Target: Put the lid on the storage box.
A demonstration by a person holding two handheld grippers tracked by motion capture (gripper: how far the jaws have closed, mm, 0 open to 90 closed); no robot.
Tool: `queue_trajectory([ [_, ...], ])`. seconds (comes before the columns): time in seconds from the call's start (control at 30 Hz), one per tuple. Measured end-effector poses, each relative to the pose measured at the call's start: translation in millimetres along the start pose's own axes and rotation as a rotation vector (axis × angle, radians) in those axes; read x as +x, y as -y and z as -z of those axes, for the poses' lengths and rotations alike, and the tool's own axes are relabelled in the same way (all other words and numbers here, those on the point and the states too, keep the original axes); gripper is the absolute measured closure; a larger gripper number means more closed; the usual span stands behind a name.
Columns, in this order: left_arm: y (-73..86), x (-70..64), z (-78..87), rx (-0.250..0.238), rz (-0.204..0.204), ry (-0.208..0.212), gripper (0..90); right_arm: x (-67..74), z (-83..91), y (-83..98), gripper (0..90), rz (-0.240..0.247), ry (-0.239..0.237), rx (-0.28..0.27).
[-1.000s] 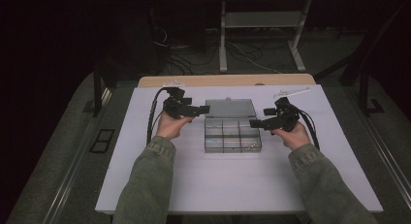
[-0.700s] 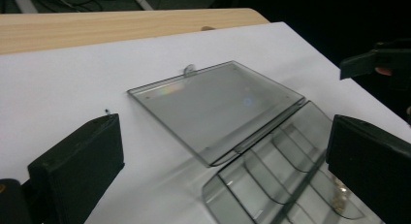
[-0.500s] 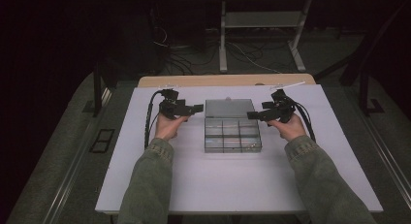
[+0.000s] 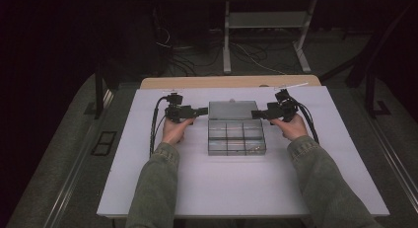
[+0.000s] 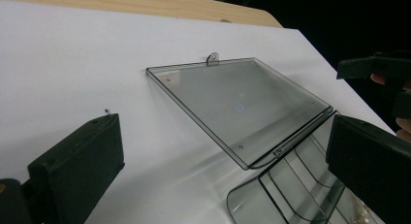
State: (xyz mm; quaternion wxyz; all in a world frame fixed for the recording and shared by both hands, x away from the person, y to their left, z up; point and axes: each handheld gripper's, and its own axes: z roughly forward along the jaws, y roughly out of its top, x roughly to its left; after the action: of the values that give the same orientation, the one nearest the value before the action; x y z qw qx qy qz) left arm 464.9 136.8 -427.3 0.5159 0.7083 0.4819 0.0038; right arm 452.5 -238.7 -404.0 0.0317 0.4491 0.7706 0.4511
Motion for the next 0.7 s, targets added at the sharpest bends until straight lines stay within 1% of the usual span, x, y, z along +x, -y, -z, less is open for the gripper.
queue_trajectory([
  [0.17, 3.9, 0.5, -10.7, 0.003, 0.025, 0.015, 0.0, -11.0, -7.0, 3.6, 0.3, -0.028, 0.006, 0.004],
  [0.2, 4.7, 0.6, -12.9, 0.006, 0.022, 0.017, 0.0, -13.3, -8.4, 4.3, 0.3, -0.036, 0.005, 0.004],
  [0.3, 7.0, 0.0, -19.1, 0.012, 0.031, 0.029, 0.0, -19.4, -12.8, 6.9, 0.3, -0.055, 0.005, 0.001],
  [0.37, 8.4, 0.2, -22.7, 0.008, 0.046, 0.036, 0.0, -22.6, -17.0, 8.9, 0.3, -0.071, 0.005, 0.005],
  [0.4, 8.9, 0.1, -24.0, 0.004, 0.054, 0.038, 0.8, -23.5, -19.0, 9.7, 0.3, -0.076, 0.005, 0.010],
  [0.5, 10.5, 0.4, -27.9, 0.006, 0.060, 0.034, 4.6, -25.1, -23.1, 11.5, 0.4, -0.087, 0.010, 0.019],
  [0.57, 11.6, 0.1, -30.2, 0.009, 0.062, 0.031, 7.0, -25.8, -24.5, 12.0, 9.3, -0.089, 0.009, 0.014],
  [0.6, 12.0, 0.2, -30.8, 0.015, 0.063, 0.037, 8.7, -25.5, -24.6, 11.9, 15.0, -0.087, 0.012, 0.010],
  [0.63, 12.8, 0.5, -32.0, 0.018, 0.065, 0.045, 10.4, -25.1, -24.5, 11.5, 17.4, -0.085, 0.019, 0.003],
  [0.67, 13.4, 0.6, -32.9, 0.021, 0.069, 0.050, 12.2, -24.5, -24.7, 11.2, 17.6, -0.089, 0.027, -0.002],
  [0.7, 14.0, 1.0, -33.6, 0.027, 0.069, 0.049, 13.3, -24.3, -24.8, 11.0, 20.9, -0.089, 0.024, -0.009],
])
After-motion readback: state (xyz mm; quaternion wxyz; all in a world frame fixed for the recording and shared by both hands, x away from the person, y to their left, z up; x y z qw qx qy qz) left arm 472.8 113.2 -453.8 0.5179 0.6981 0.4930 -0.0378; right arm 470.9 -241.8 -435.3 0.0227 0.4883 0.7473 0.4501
